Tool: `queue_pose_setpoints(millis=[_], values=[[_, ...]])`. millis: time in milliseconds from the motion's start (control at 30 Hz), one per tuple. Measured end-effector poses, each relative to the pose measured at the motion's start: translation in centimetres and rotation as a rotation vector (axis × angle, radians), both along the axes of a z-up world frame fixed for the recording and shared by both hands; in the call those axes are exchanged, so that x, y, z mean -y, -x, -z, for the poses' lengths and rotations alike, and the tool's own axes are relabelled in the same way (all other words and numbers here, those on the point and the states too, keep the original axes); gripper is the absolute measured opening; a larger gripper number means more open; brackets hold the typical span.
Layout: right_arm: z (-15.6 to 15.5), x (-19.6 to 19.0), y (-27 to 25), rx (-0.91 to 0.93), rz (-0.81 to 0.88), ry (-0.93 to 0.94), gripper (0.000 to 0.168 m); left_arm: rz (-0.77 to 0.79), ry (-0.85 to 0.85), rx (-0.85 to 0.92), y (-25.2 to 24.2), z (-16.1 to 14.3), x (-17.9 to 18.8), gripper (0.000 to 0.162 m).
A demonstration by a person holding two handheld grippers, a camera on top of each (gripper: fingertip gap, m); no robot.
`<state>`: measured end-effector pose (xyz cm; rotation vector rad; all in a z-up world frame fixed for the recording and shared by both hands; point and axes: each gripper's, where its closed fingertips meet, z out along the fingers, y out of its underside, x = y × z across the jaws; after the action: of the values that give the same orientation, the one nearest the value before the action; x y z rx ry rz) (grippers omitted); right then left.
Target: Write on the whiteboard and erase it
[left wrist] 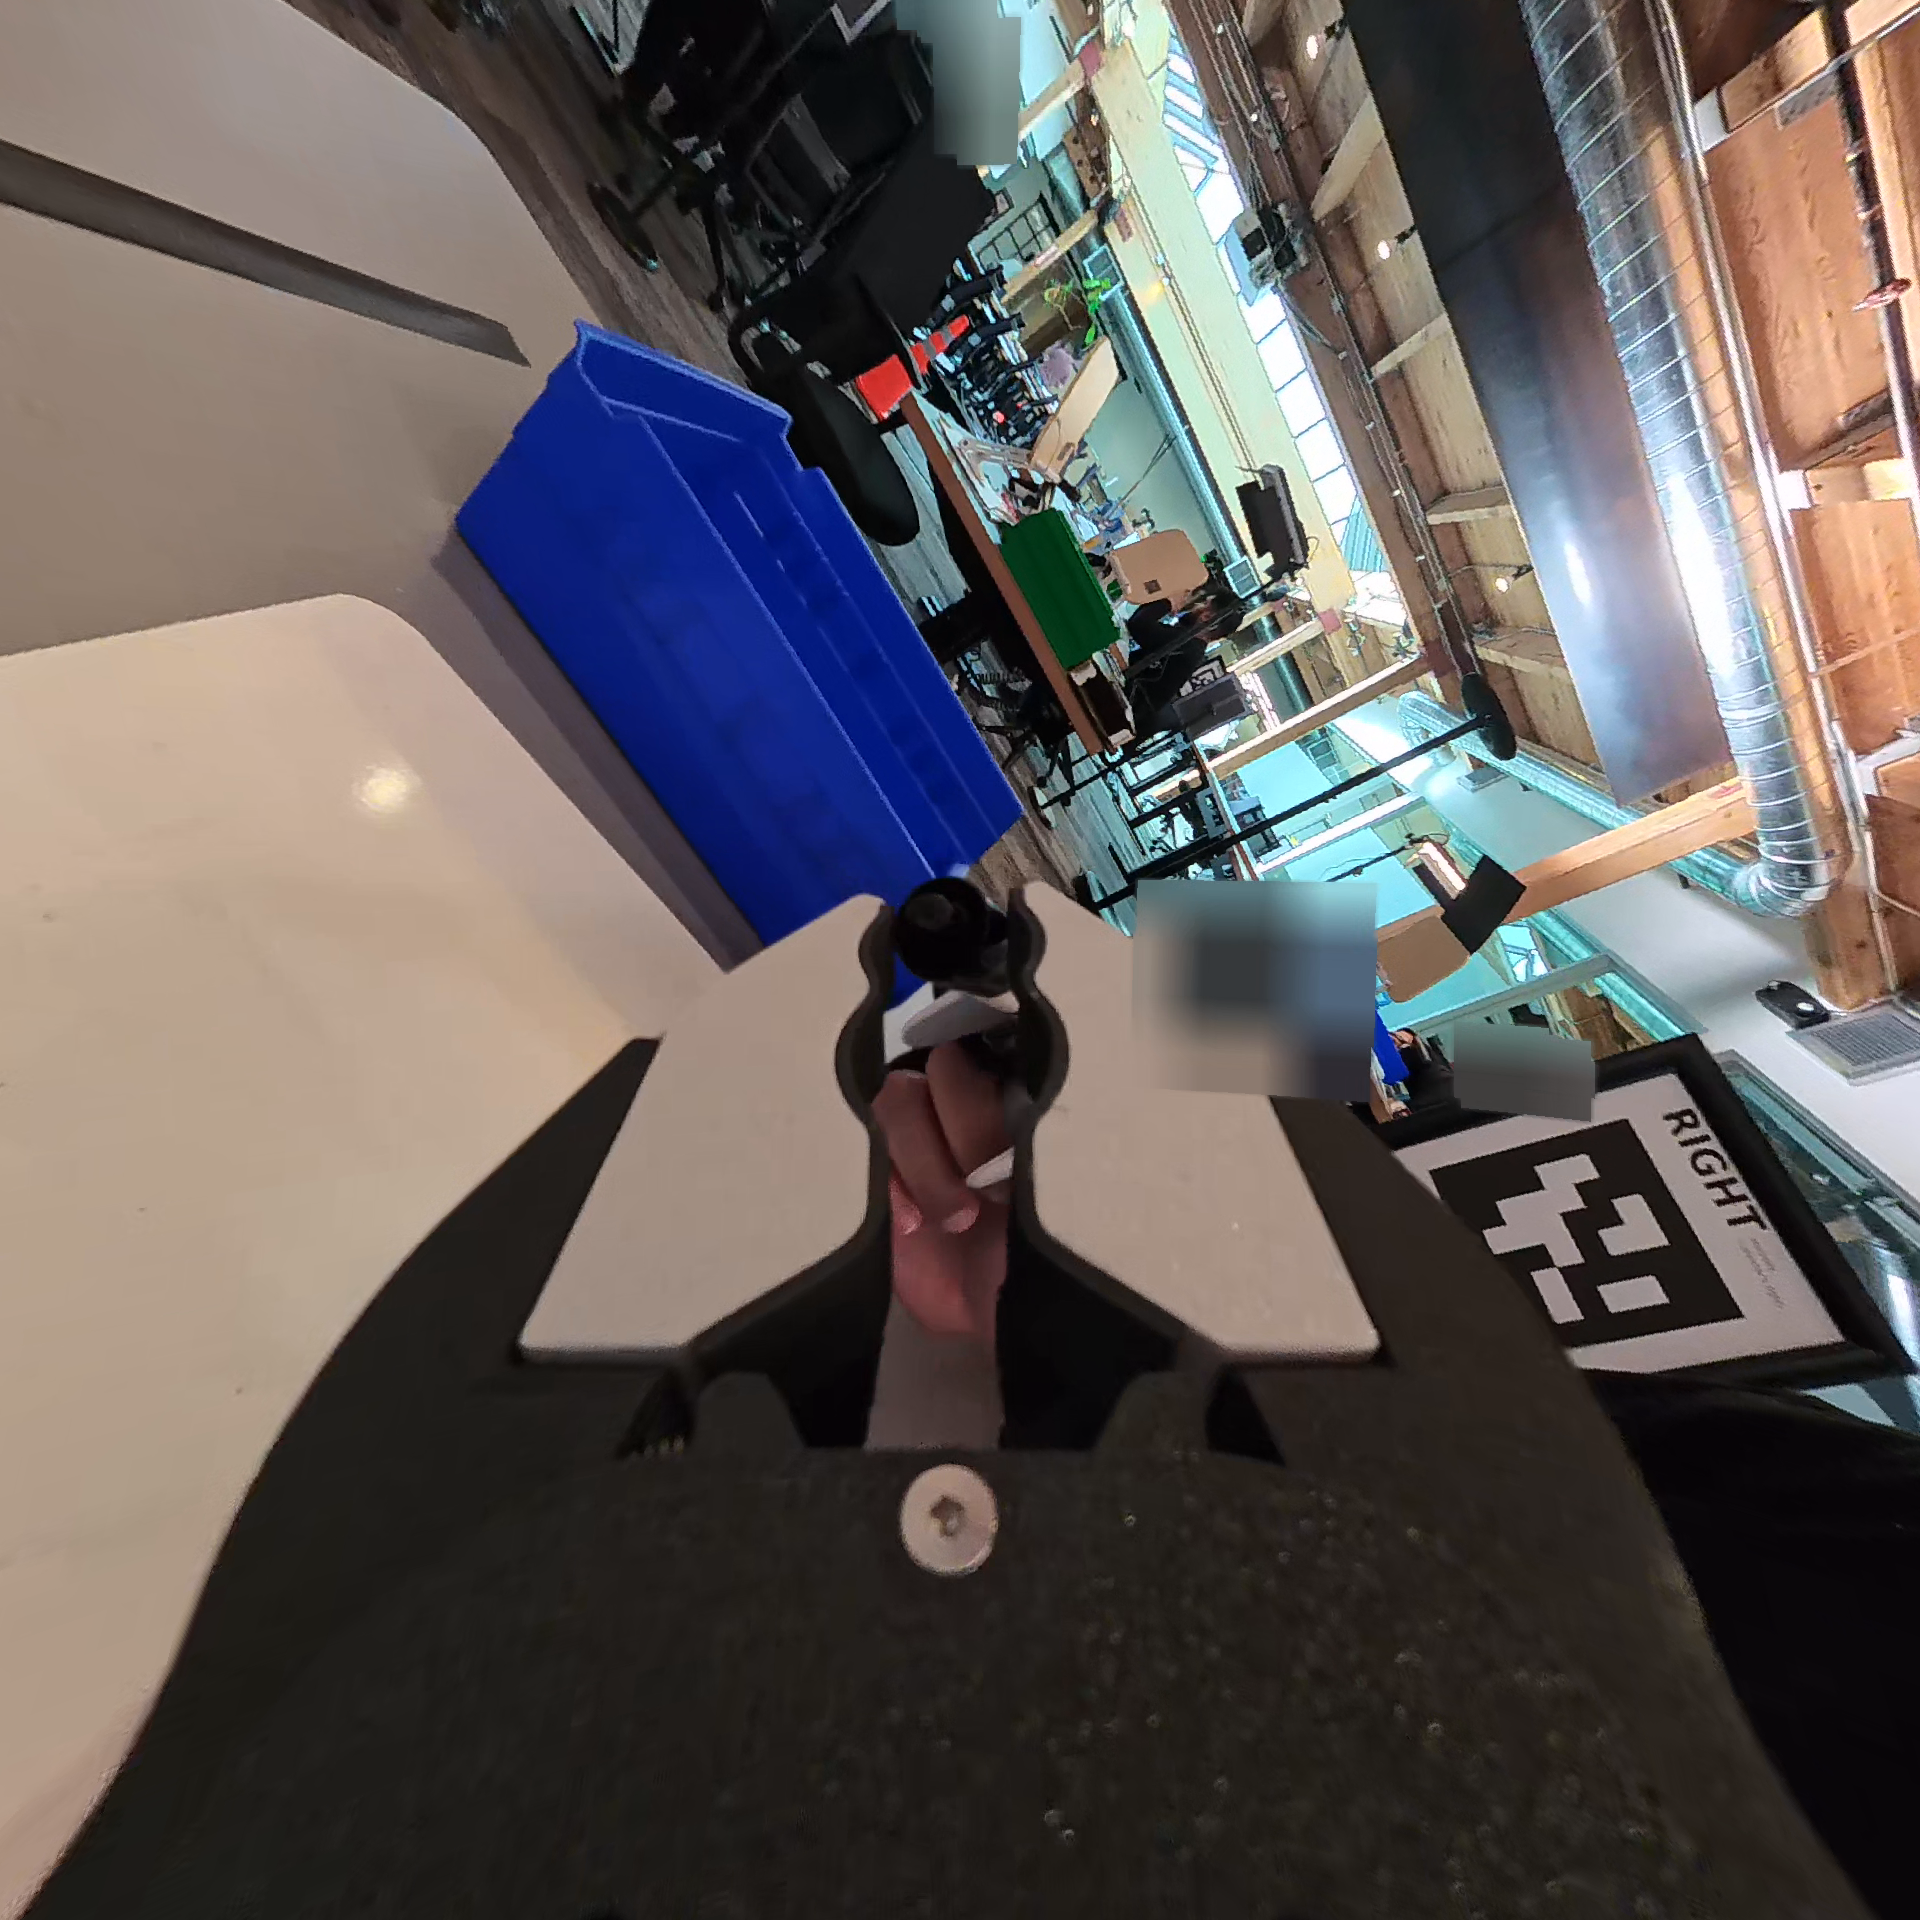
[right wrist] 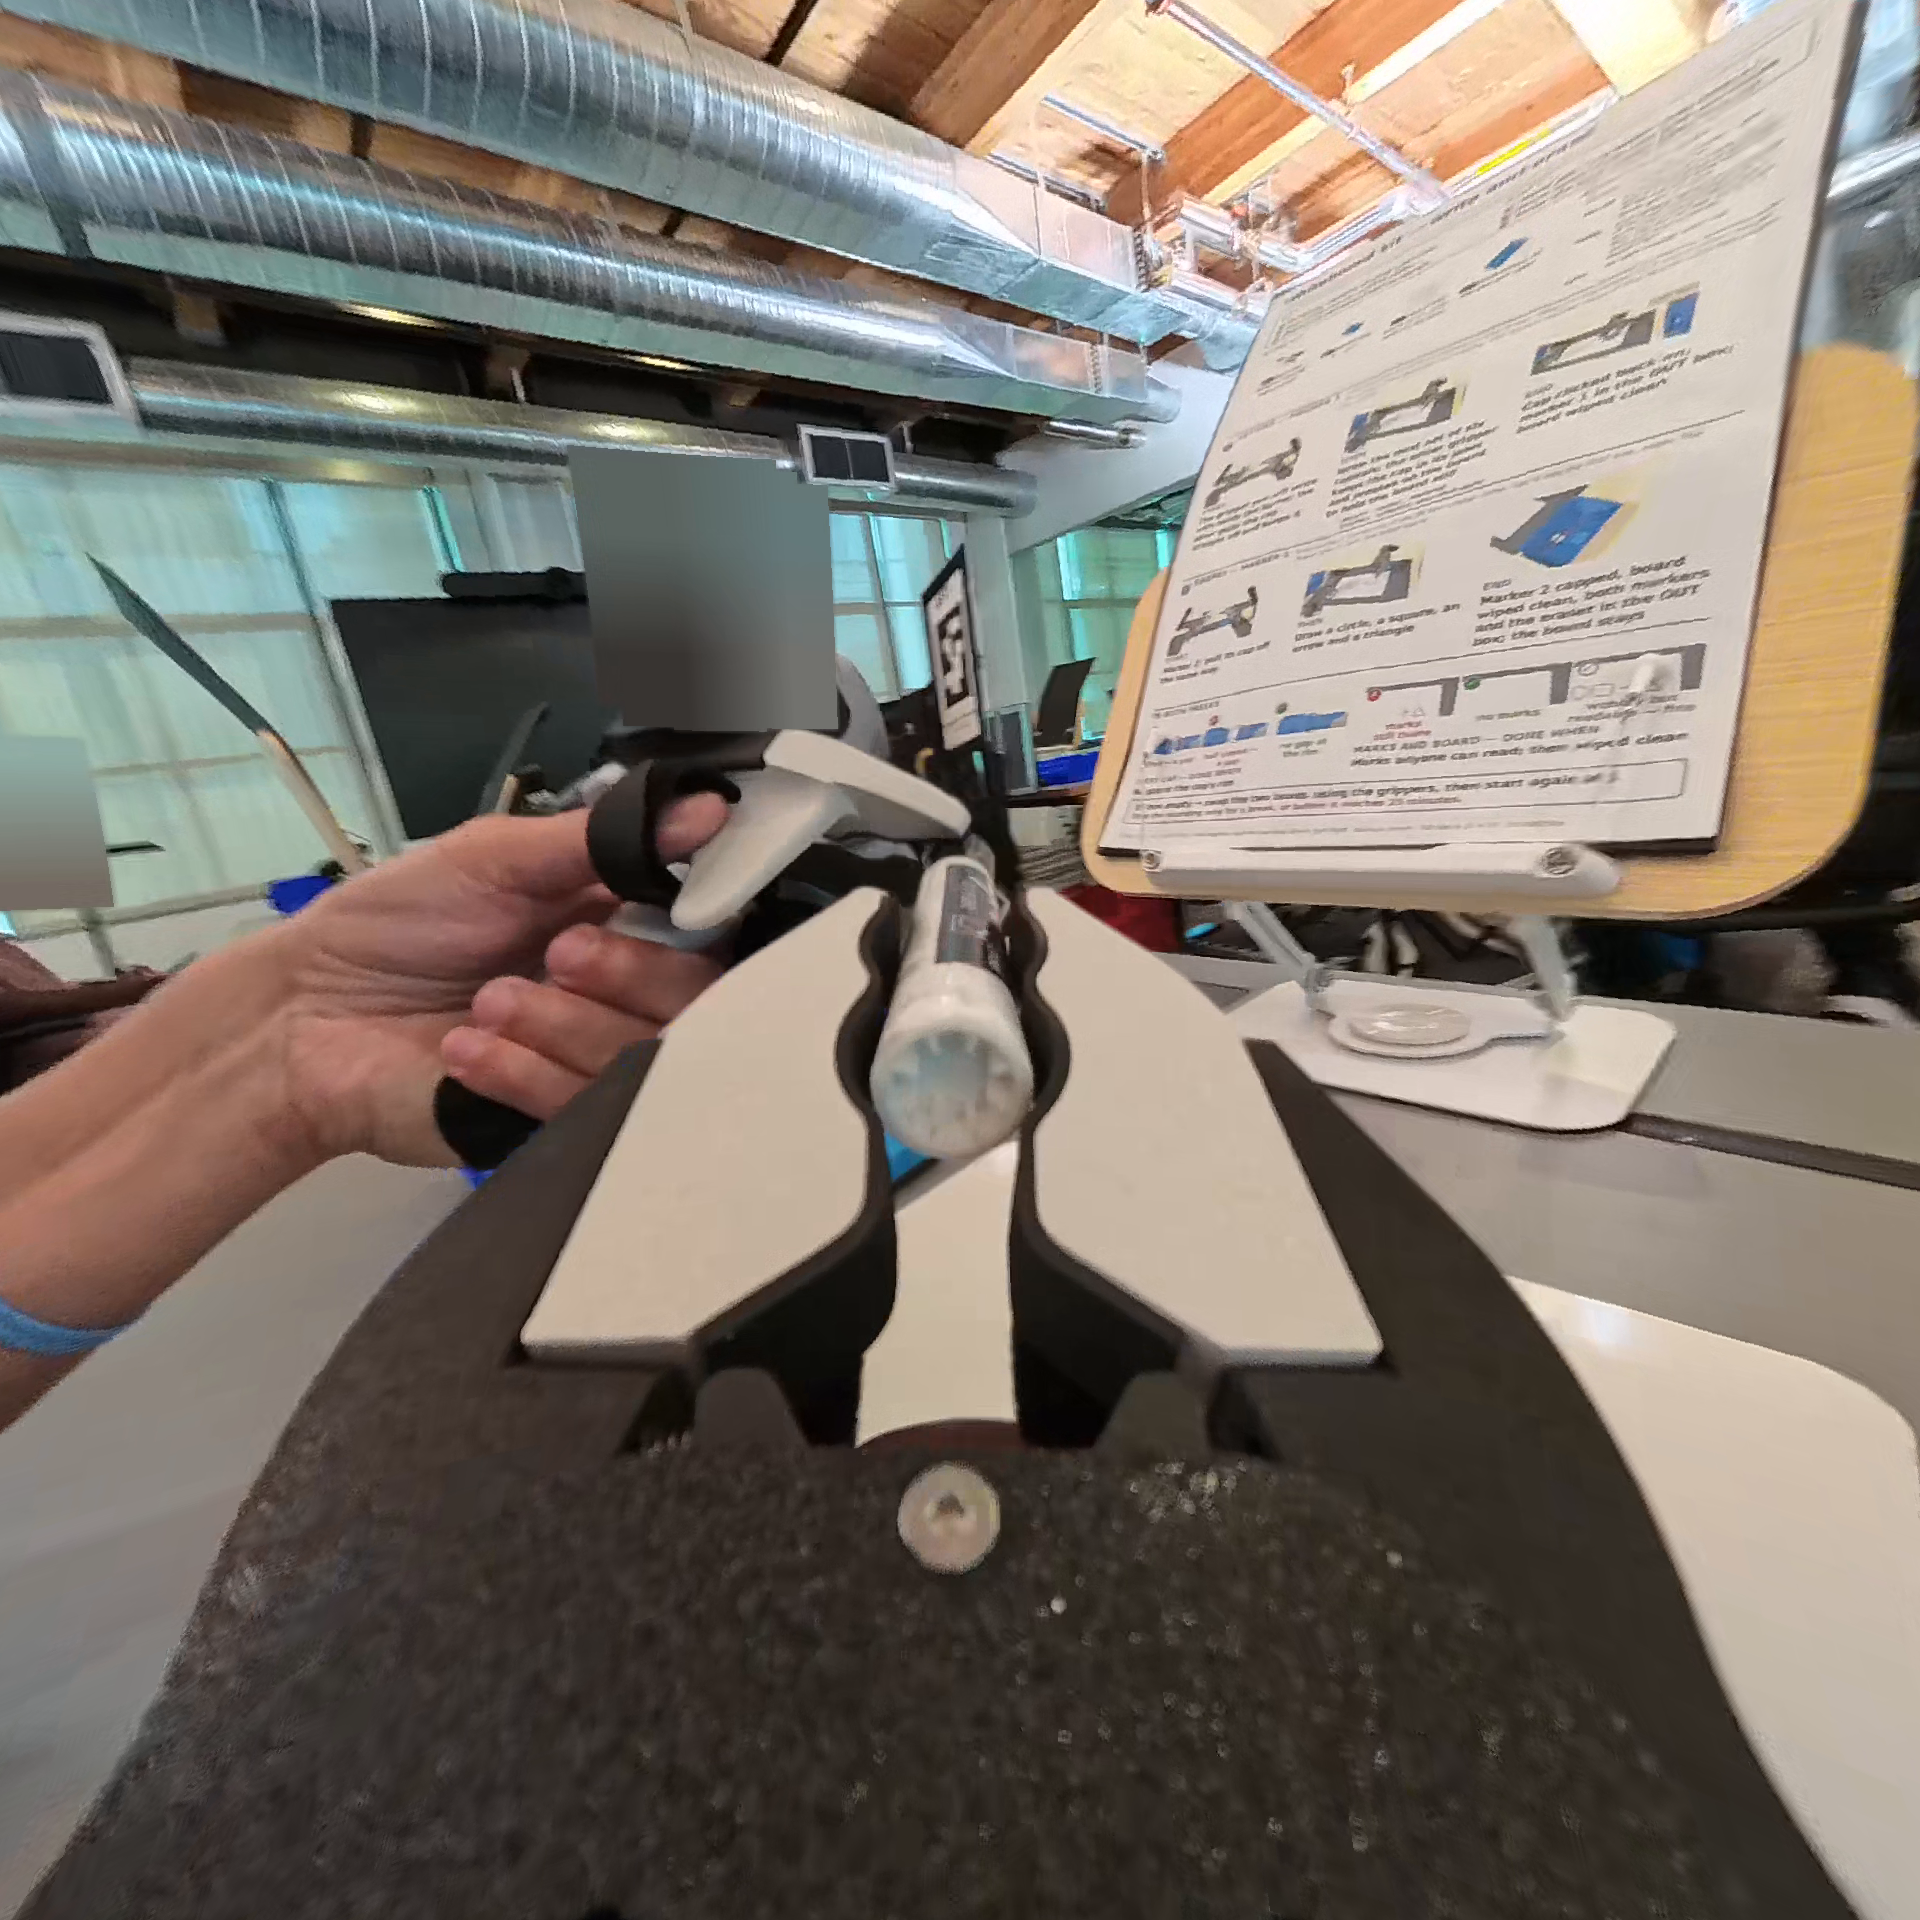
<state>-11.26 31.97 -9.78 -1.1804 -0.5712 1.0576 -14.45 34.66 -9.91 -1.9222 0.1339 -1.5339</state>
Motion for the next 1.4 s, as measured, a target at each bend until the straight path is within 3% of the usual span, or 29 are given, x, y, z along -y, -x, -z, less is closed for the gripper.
queue_pose_setpoints(millis=[167, 300, 433, 567, 667, 767, 900, 1400], values=[[-0.5, 0.5, -1.0, -0.066, -0.223, 0.155, 0.019, 0.06, -0.027, 0.041, -0.8, -0.2, 1.4, 0.019], [-0.9, 1.5, -1.3, -0.065, -0.371, 0.243, 0.019, 0.141, -0.143, 0.043, -0.9, -0.7, 3.5, 0.02], [-0.9, 2.7, -1.0, -0.026, -0.455, 0.263, 0.02, 0.134, -0.345, -0.115, 0.2, 0.2, 4.6, 0.041], [-0.7, 3.3, -0.6, -0.018, -0.518, 0.295, 0.02, 0.19, -0.54, -0.29, 0.6, 1.0, 6.0, 0.045], [-0.2, 3.9, 0.1, 0.001, -0.573, 0.321, 0.02, 0.229, -0.633, -0.303, 0.2, 0.7, 7.1, 0.04], [0.1, 4.4, 0.5, -0.01, -0.616, 0.347, 0.02, 0.246, -0.69, -0.362, 0.2, 1.4, 7.5, 0.021], [0.3, 5.1, 0.6, 0.014, -0.655, 0.347, 0.02, 0.285, -0.742, -0.408, 0.4, 1.6, 8.4, 0.019], [-2.3, 8.3, 1.2, -0.01, -0.696, 0.237, 0.02, 0.352, -0.9, -0.458, 1.5, -1.8, 11.5, 0.018]])
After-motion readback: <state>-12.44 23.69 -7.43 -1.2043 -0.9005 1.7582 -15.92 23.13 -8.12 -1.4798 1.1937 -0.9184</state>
